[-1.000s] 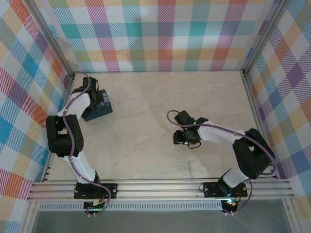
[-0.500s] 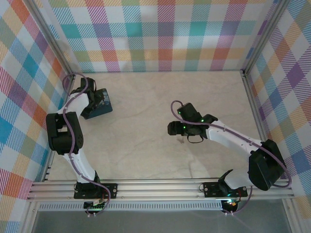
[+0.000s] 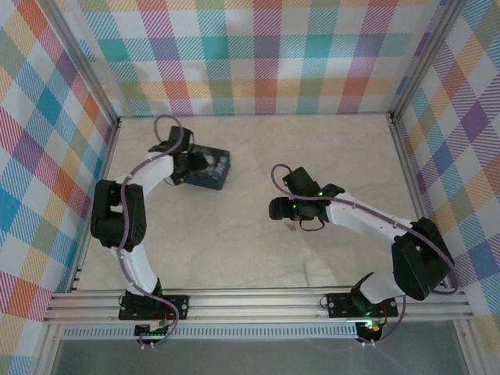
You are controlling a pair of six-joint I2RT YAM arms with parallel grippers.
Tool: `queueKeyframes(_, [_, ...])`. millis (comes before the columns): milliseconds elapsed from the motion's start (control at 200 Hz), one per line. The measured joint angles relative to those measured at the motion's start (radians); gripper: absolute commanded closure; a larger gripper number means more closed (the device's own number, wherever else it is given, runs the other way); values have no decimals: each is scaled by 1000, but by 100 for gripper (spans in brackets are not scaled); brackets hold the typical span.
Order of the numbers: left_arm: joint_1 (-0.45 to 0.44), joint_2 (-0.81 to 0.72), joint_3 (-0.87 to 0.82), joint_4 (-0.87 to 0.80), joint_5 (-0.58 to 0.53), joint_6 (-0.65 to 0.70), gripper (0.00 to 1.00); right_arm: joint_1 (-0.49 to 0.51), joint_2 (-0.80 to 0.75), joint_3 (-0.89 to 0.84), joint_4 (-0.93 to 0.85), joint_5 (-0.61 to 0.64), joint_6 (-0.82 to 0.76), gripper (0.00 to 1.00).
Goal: Unlock a padlock with a key
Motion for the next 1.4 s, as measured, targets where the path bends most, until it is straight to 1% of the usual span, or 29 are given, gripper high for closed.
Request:
queueKeyframes(40, [-33, -2, 0, -8, 26, 43, 20, -2, 0, 4, 0, 2, -2, 25])
queueKeyframes(125, [-72, -10, 1, -37, 96, 126, 21, -13, 0, 17, -1, 5, -9, 25])
queueKeyframes(190, [-79, -19, 0, -74, 133, 185, 21, -20, 4, 36, 1, 5, -27, 24])
queueKeyframes(300, [-69, -28, 0, -114, 149, 254, 21, -30, 37, 87, 43, -18, -80, 22])
queueKeyframes(425, [-57, -27, 2, -111, 185, 285, 22, -38, 123, 156, 135, -82, -151, 22])
queueKeyframes(505, [-56, -14, 17, -111, 225, 299, 24, -37, 211, 222, 193, -132, -186, 23])
queueKeyframes(620, [-54, 22, 55, -107, 286, 326, 30, -36, 342, 303, 298, -183, -190, 26])
queueKeyframes(710, [-53, 50, 82, -107, 323, 351, 32, -29, 416, 324, 379, -187, -189, 27])
queueKeyframes(820, [-44, 60, 89, -108, 344, 368, 32, -24, 480, 360, 406, -183, -183, 32])
queueKeyframes(970, [-30, 83, 127, -117, 355, 380, 32, -8, 501, 372, 418, -183, -179, 35])
queueKeyframes(1095, [-11, 144, 209, -122, 356, 388, 29, 48, 500, 370, 423, -186, -153, 35])
queueKeyframes(1175, [-2, 180, 267, -124, 359, 391, 29, 119, 499, 360, 436, -192, -130, 35])
queueKeyframes(1240, [-3, 203, 305, -127, 380, 390, 29, 195, 499, 360, 451, -192, -113, 34])
queueKeyframes(1335, [-9, 208, 317, -134, 415, 390, 28, 285, 499, 365, 474, -200, -93, 33])
queueKeyframes(1400, [-12, 208, 316, -139, 423, 390, 27, 320, 499, 370, 479, -213, -79, 33])
